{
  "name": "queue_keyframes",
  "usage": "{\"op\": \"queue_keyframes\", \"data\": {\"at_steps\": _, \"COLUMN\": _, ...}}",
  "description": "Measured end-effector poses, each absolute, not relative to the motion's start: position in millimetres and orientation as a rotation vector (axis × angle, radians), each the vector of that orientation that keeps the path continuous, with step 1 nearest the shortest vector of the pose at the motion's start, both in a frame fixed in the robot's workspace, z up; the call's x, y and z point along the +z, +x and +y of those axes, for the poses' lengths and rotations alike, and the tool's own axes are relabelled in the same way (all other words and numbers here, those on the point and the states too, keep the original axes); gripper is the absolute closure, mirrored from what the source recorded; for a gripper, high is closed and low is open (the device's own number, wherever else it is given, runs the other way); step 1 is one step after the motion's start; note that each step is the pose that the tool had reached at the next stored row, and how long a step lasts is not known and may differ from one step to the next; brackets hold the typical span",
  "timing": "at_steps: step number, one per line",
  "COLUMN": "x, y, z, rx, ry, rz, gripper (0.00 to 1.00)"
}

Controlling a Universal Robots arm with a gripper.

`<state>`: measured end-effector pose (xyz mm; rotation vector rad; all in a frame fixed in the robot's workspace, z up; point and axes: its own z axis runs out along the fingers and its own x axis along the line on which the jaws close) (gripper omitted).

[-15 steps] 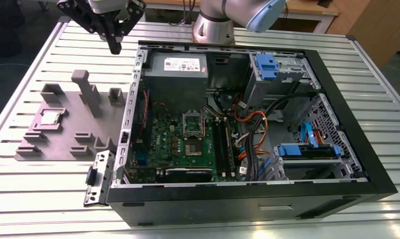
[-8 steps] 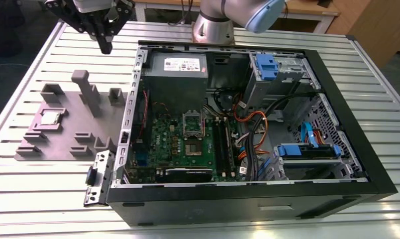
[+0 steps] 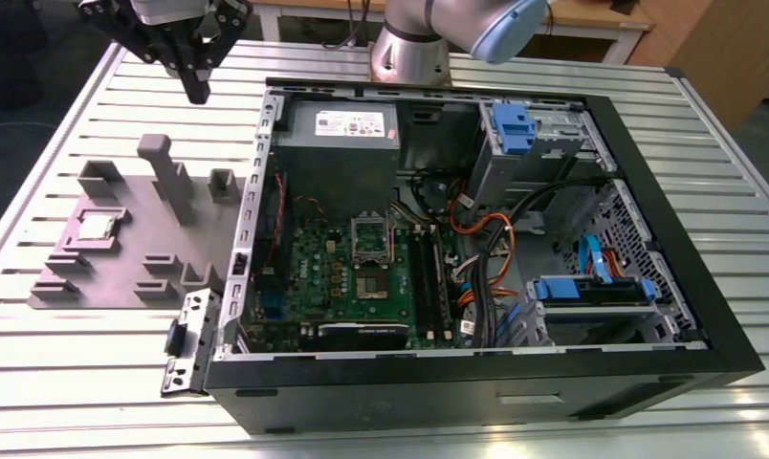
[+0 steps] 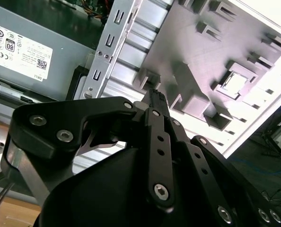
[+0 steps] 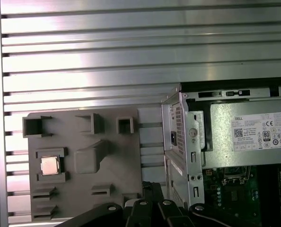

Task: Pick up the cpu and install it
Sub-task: 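Reach for the cpu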

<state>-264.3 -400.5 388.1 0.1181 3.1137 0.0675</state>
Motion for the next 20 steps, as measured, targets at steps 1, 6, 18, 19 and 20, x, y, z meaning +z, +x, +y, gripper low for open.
{"op": "queue_keyframes", "data": {"at_steps": 1, "x": 388.0, "y": -264.6, "z": -400.5, "rx": 0.068, "ry": 0.118, "rz": 3.114, "gripper": 0.89}}
{"op": "queue_keyframes", "data": {"at_steps": 6, "x": 387.7, "y": -265.9, "z": -400.5, "rx": 0.068, "ry": 0.118, "rz": 3.114, "gripper": 0.89}}
{"op": "queue_keyframes", "data": {"at_steps": 18, "x": 387.6, "y": -269.5, "z": -400.5, "rx": 0.068, "ry": 0.118, "rz": 3.114, "gripper": 0.89}}
{"op": "queue_keyframes", "data": {"at_steps": 19, "x": 387.5, "y": -270.1, "z": -400.5, "rx": 0.068, "ry": 0.118, "rz": 3.114, "gripper": 0.89}}
{"op": "queue_keyframes", "data": {"at_steps": 20, "x": 387.5, "y": -270.6, "z": -400.5, "rx": 0.068, "ry": 0.118, "rz": 3.114, "gripper": 0.89}}
